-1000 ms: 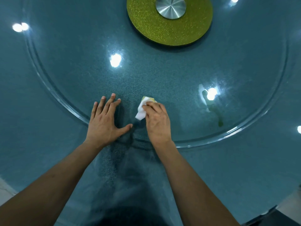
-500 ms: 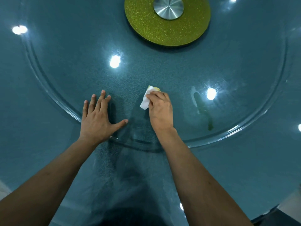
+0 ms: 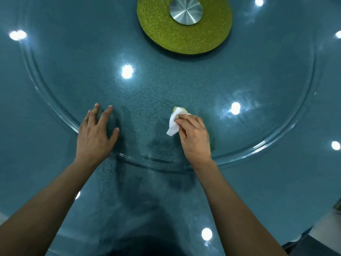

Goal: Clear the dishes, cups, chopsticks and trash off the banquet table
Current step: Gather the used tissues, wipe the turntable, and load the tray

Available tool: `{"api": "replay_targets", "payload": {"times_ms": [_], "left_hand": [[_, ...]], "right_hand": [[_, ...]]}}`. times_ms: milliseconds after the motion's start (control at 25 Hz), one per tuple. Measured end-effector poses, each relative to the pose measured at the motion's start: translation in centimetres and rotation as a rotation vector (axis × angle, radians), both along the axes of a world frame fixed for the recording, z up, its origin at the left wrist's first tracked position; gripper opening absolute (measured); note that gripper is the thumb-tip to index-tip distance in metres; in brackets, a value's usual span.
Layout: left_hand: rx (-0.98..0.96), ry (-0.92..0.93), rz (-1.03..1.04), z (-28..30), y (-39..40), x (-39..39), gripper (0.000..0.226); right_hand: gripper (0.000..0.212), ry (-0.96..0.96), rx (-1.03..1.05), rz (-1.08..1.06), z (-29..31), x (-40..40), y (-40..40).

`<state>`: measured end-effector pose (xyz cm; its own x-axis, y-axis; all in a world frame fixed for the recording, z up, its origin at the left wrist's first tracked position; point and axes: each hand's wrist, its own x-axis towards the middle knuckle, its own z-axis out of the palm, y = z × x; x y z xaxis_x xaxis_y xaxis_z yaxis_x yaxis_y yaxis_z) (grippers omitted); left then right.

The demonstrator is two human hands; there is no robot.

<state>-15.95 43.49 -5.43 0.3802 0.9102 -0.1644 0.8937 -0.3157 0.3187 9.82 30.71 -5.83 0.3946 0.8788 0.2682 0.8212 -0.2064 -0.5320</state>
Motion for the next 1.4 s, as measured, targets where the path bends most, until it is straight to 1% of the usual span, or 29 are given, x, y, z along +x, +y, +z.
{"api": "replay_targets", "payload": {"times_ms": [80,240,320,440,720,880,960,1120,1200,1240,1400], "left_hand": [[0.046,-0.009,-0.111,0.2,-1.5,1.9,0.067],[0.009,-0.014,-0.306,0.2,-5.5,5.8,0.068],[-0.004,0.035,-0.348,-0.1,-7.0,7.0,0.075],[-0.018,0.11,-0.339,-0.6,-7.6,7.3,0.084],[-0.06,0.117,-0.341,-1.3,-5.7,5.2,0.085],[-0.069,0.083,-0.347,-1.3,-5.3,4.6,0.085],[-0.078,0.078,-0.345,-1.3,-5.2,4.5,0.084],[-0.091,0.064,-0.339,-1.4,-5.1,4.4,0.084],[-0.09,0.048,-0.335,-1.5,-5.0,4.3,0.084],[-0.09,0.041,-0.333,-1.5,-5.1,4.3,0.084],[-0.094,0.045,-0.324,-1.7,-5.0,4.2,0.084]], "right_hand": [[0.02,-0.003,-0.014,-0.003,-0.2,0.2,-2.4],[0.021,-0.01,-0.067,-0.018,-0.5,0.3,-7.7],[0.022,0.01,-0.081,-0.018,-0.6,0.0,-9.7],[0.022,0.022,-0.122,-0.011,-0.9,-1.0,-10.5],[0.021,-0.019,-0.05,0.02,-1.9,-2.9,-7.8],[0.023,-0.03,-0.04,0.021,-1.6,-2.2,-2.2],[0.023,-0.067,-0.071,0.024,-1.1,-0.8,1.7],[0.021,-0.056,-0.229,0.005,-0.7,1.8,7.1],[0.023,-0.052,-0.266,0.004,-0.8,2.1,7.5],[0.022,-0.058,-0.249,0.003,-0.6,1.9,7.1],[0.018,-0.096,-0.091,-0.048,-0.8,-0.1,2.1]]}}
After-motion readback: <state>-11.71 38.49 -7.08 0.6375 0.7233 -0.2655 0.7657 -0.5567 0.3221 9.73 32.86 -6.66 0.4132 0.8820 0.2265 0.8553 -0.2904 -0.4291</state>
